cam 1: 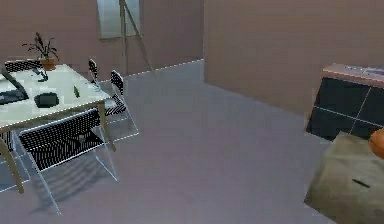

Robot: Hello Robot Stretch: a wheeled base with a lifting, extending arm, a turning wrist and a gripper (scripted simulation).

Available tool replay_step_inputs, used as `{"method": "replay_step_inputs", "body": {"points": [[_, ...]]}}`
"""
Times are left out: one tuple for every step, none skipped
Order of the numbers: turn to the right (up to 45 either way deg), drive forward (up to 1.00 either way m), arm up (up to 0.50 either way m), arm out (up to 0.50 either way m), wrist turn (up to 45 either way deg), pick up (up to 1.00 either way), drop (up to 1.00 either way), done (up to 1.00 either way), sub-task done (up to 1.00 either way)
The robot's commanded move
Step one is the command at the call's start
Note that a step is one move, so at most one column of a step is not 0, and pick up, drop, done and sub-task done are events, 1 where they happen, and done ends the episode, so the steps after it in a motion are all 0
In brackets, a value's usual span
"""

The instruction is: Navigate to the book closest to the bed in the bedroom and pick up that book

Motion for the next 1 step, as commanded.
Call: {"method": "replay_step_inputs", "body": {"points": [[0.0, 1.00, 0.00, 0.00, 0.0, 0.00, 0.00, 0.00, 0.00]]}}
